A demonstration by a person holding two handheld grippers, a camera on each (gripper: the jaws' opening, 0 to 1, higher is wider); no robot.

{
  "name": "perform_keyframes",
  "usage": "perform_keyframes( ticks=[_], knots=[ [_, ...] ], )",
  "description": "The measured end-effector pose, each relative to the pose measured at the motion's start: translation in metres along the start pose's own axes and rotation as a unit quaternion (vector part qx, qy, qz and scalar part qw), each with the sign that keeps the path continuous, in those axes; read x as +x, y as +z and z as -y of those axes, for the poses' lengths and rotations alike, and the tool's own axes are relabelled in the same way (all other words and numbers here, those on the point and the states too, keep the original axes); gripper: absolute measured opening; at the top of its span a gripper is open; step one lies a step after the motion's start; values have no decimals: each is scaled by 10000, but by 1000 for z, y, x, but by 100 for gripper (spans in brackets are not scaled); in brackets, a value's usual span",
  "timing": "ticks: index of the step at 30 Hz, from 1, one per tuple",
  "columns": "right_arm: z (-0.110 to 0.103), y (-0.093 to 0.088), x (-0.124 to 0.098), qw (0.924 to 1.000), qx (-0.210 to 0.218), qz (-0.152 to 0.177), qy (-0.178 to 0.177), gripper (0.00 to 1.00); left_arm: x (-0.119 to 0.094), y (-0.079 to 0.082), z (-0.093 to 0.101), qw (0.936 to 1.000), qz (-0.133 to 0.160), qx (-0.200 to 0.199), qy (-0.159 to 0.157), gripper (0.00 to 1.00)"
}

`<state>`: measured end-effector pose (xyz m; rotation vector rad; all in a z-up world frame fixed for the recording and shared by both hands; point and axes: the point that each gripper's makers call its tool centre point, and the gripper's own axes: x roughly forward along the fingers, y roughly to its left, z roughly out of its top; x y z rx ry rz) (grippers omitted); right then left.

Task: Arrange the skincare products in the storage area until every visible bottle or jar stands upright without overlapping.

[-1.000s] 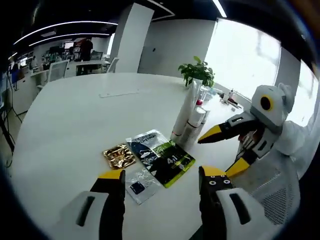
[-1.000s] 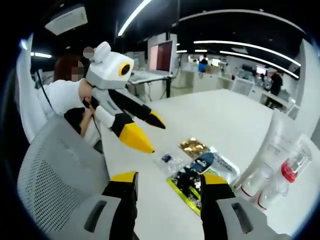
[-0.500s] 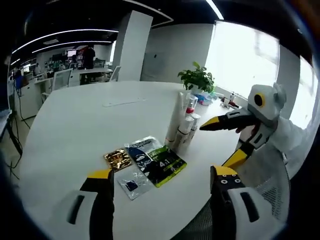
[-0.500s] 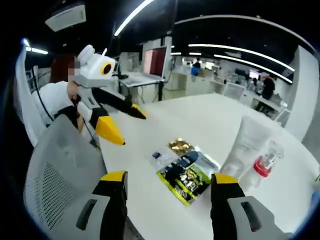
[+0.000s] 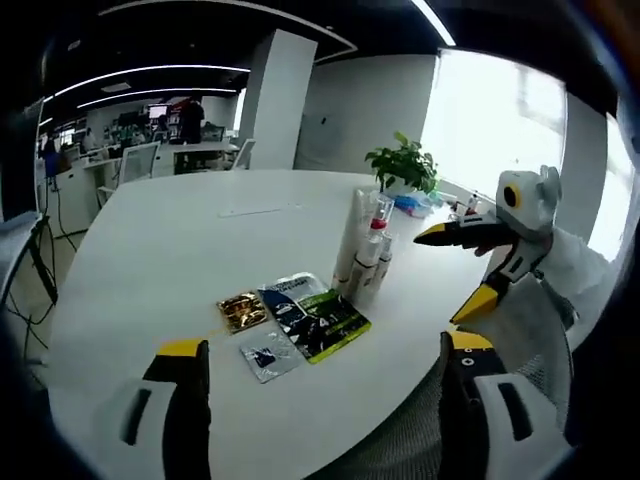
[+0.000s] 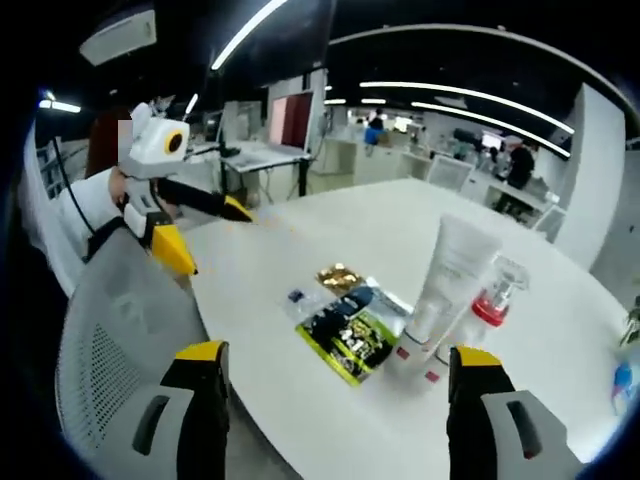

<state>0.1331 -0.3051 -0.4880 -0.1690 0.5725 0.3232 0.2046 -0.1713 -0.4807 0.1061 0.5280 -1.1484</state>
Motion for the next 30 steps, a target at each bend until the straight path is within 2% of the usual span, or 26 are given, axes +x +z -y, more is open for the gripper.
perform_keyframes(
  ticks=[6,10,22,23,24,26,30],
  knots=[
    [12,-8,-10,9998,145,-87,-140,99,-9,3,-4,9998,84,151,59,99],
    [14,-13,-14,9994,255,-157,-164,99,-13,2,-10,9997,94,179,98,99],
    [23,-17,-20,9976,601,-34,-333,99,-18,-11,-7,9997,58,-109,213,99],
    [23,-18,-20,9976,609,-39,-326,99,-18,-11,-9,9996,27,-83,283,99],
    [22,-20,-21,9975,622,-40,-337,99,-18,-7,-11,9993,142,-36,340,99],
    [22,-21,-21,9973,642,-15,-353,99,-19,-3,-9,9993,237,-92,264,99],
    [24,-23,-23,9955,837,77,-438,99,-19,-5,-5,9995,185,-88,222,99]
  ],
)
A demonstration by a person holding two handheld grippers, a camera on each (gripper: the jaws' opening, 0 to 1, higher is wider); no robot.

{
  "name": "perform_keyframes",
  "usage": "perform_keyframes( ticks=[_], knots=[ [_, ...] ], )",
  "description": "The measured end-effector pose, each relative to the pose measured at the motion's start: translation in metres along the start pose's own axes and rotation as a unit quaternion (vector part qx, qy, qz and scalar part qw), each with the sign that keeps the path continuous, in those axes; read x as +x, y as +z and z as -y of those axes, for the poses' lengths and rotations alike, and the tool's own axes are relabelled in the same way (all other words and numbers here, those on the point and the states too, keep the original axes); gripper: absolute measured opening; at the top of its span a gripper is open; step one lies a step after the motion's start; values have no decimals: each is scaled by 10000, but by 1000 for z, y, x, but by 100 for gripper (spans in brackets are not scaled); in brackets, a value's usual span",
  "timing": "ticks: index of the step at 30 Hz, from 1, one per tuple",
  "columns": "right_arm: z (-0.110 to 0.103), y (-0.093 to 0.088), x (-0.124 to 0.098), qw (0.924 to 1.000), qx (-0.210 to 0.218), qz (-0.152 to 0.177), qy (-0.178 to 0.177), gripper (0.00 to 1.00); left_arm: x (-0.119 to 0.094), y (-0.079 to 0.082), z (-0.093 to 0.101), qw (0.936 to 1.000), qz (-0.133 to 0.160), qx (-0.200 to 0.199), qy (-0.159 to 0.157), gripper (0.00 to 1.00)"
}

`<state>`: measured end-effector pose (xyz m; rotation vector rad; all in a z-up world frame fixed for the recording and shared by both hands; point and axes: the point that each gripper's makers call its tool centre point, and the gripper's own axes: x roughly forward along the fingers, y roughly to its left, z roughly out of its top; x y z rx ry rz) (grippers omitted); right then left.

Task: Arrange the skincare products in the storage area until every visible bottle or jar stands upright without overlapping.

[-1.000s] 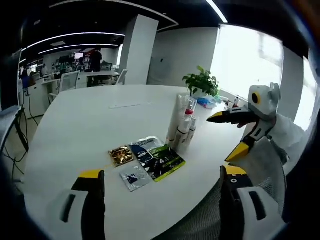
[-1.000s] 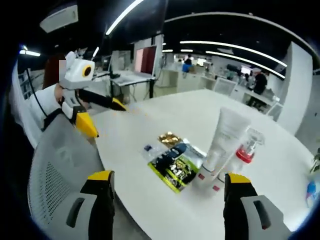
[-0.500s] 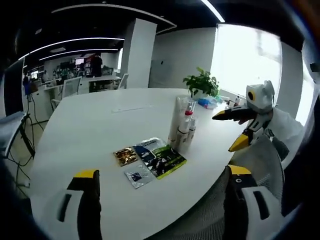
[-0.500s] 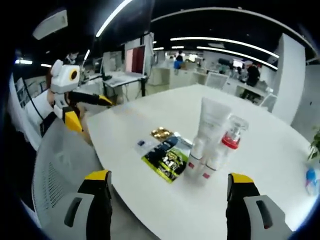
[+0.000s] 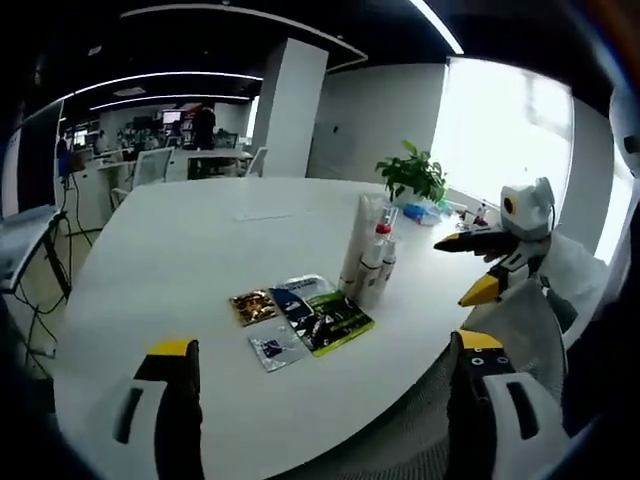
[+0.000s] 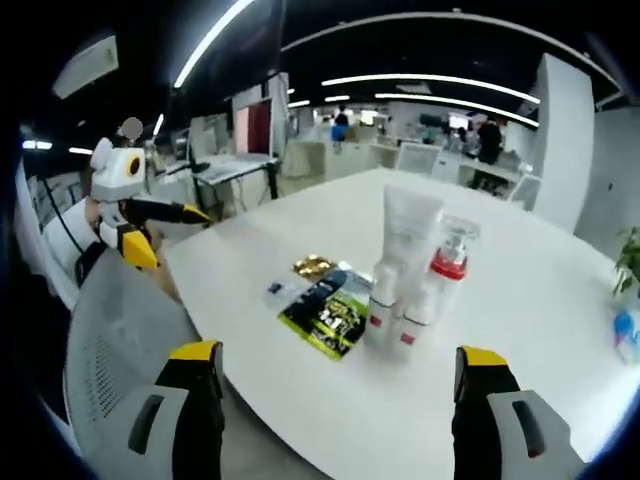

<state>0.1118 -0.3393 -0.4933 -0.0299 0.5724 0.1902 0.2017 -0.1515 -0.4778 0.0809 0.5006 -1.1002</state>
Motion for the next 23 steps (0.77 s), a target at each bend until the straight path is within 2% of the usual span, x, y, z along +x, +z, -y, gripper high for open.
perform_keyframes(
  ticks=[4,10,14,20,23],
  knots=[
    [-1,2,0,9999,95,144,-2,99,0,1,0,10000,15,4,17,99],
    [-2,-2,1,9998,143,131,9,99,-1,0,0,10000,8,-9,43,99],
    [0,8,0,9988,14,485,-23,100,-2,1,-1,9999,44,-27,86,99],
    [4,7,1,9991,-10,418,-90,100,-3,2,-1,9999,82,-35,91,99],
    [5,2,1,9993,187,292,-139,100,-3,2,0,9999,74,-37,80,99]
  ],
)
